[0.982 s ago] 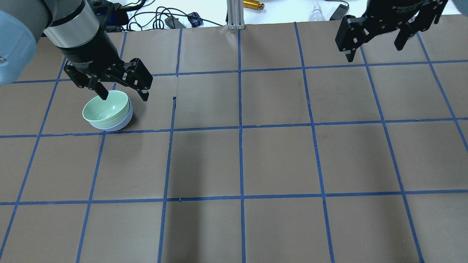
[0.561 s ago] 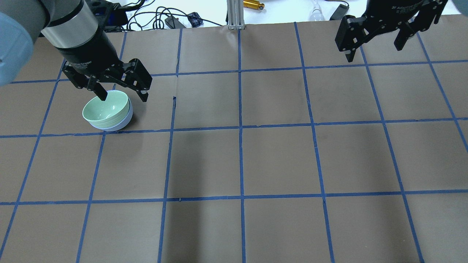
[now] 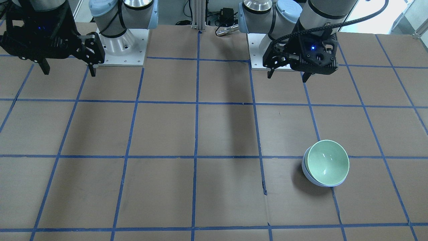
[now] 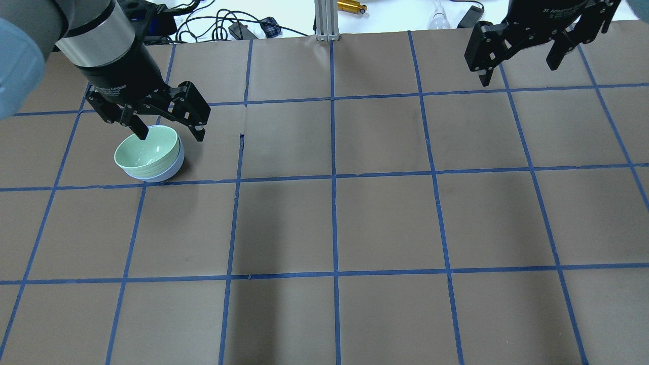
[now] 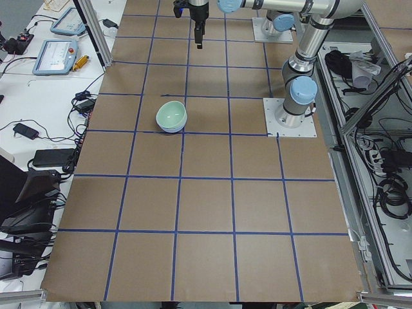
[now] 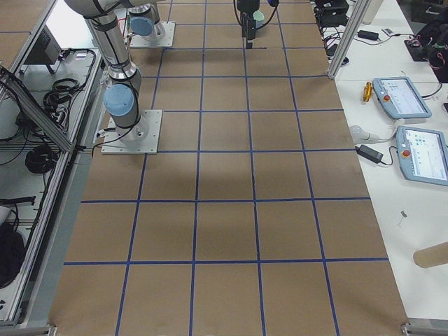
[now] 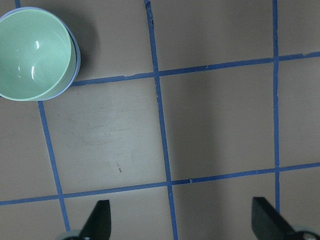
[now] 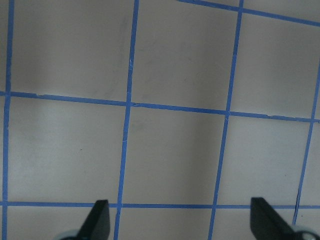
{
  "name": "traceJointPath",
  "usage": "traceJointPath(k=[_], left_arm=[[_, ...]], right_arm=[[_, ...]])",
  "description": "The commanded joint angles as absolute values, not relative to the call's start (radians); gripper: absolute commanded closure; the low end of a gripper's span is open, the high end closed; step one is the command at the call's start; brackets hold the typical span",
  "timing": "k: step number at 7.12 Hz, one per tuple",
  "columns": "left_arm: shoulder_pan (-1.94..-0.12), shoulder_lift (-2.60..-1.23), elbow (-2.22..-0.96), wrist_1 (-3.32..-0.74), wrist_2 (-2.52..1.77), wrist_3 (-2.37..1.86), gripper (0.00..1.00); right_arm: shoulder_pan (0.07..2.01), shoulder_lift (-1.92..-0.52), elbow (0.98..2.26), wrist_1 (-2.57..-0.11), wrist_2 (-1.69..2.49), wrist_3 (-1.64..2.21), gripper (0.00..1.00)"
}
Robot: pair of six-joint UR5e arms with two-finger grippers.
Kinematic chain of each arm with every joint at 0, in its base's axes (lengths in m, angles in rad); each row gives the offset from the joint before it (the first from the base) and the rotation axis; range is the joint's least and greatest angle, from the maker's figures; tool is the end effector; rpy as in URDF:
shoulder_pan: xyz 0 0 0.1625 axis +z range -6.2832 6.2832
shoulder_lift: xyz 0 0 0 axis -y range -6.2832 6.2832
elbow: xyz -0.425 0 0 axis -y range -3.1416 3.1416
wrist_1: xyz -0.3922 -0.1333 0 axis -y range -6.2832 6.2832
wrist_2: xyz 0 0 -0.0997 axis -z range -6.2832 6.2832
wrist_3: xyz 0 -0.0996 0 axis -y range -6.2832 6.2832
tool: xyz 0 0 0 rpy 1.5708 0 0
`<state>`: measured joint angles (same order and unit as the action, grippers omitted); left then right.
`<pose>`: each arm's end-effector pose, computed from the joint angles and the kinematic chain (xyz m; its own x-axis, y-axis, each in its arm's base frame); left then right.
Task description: Stack green bowl on blue bowl
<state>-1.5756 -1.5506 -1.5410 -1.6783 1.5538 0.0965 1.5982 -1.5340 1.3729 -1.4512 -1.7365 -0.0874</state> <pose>-0.1373 -0.4763 0.5019 -0.9947 0.1000 0.0224 0.1011 0.9933 0.0556 0.1307 -0.5031 0.5561 -0.9800 -0.1073 0.1678 -0.1133 0.9932 -0.0270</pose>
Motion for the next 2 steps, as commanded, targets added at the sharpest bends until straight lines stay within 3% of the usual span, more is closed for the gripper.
traceJointPath(k=[1, 2], left_arm=[[-1.571, -1.546, -1.542, -1.687, 1.555, 0.1, 0.0], [-1.569, -1.545, -1.543, -1.689, 1.555, 0.101, 0.0]], right_arm=[[1.598, -1.534, 1.373, -1.451, -1.736, -0.087, 0.0], [1.598, -1.534, 1.373, -1.451, -1.736, -0.087, 0.0]])
